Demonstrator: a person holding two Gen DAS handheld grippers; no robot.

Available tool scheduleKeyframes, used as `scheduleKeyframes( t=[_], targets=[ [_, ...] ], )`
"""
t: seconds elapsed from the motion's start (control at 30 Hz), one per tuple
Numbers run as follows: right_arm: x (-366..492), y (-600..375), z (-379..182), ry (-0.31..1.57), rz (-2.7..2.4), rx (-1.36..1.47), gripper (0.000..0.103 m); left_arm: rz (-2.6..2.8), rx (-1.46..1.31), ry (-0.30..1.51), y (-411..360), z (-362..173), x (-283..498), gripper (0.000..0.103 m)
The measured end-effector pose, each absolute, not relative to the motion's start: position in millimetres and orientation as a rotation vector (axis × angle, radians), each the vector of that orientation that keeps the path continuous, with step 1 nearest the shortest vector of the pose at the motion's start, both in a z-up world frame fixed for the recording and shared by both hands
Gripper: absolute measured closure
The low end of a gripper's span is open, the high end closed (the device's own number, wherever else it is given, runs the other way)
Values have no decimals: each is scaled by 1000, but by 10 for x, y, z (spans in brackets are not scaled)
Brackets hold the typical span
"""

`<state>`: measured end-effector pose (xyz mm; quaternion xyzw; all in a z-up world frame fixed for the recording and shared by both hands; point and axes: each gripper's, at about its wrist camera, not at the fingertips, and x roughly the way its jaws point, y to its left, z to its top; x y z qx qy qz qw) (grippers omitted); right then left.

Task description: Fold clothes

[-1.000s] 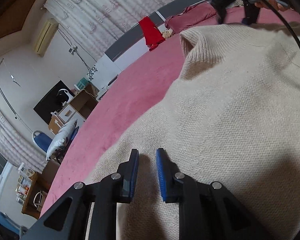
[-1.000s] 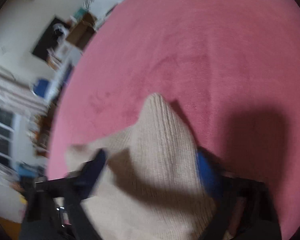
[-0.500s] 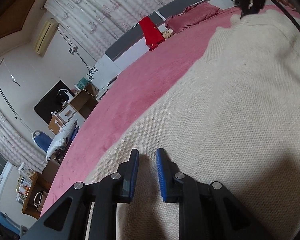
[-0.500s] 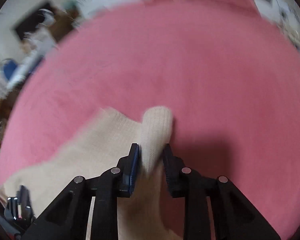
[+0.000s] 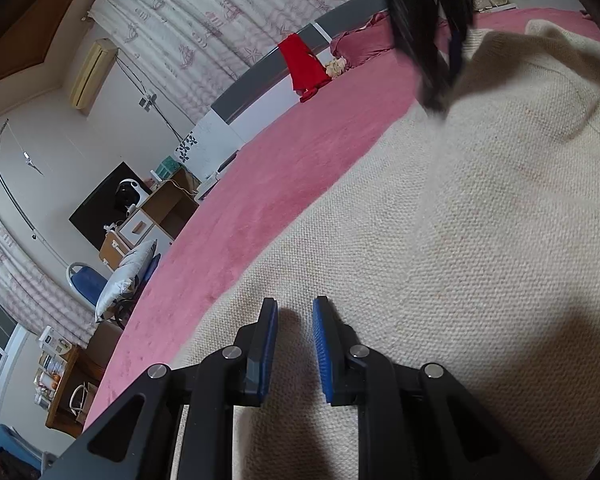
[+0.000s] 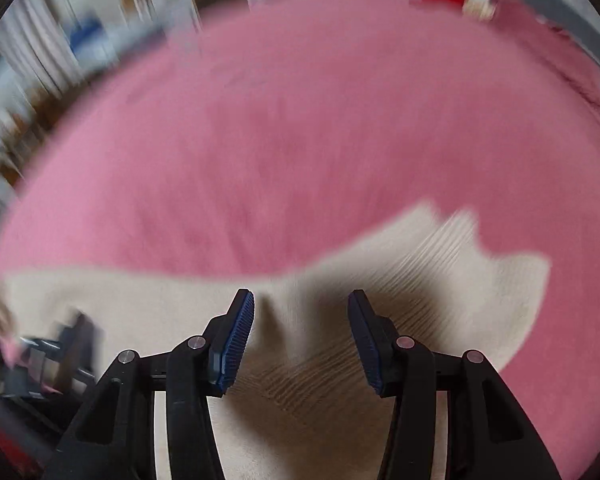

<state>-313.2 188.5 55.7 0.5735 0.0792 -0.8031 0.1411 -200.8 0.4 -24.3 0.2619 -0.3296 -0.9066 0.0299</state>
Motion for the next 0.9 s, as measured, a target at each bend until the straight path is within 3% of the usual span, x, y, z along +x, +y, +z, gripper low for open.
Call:
scheduleKeyframes(
  t=[0.07, 0.13, 0.33, 0.43, 0.47, 0.5, 0.63, 0.8, 0.87, 0.9],
  targets=[
    [-3200, 1733, 316, 329, -2275, 1759, 50, -2797, 807, -1013, 3, -247, -2004, 85],
    [-3241, 1716, 318, 288, -2357, 1717, 49, -2798, 805, -1011, 3, -253, -2000, 85],
    [-3394, 1867, 380, -51, -2589, 1376, 45, -2811, 809, -989, -21, -246, -2001, 85],
    [-3270, 2160, 685, -343, -2578, 1207, 43, -2803, 800, -1001, -13, -251, -1998, 85],
    [-3202, 2274, 801, -430, -2580, 1166, 35, -2801, 799, -1004, -12, -251, -1997, 85],
    [-3203, 2290, 817, -421, -2565, 1234, 25, -2799, 798, -1007, -11, -252, -1997, 85],
    [-3293, 2316, 884, -360, -2499, 1447, 24, -2794, 795, -1014, 2, -282, -1996, 85],
    [-3454, 1733, 412, 71, -2411, 1803, 21, -2800, 799, -1007, 0, -275, -1989, 85],
    [-3407, 1644, 419, 154, -2491, 1713, 27, -2806, 802, -999, -10, -270, -1988, 85],
    [-3387, 1632, 435, 150, -2516, 1684, 42, -2809, 803, -995, -14, -267, -1988, 85]
  ],
)
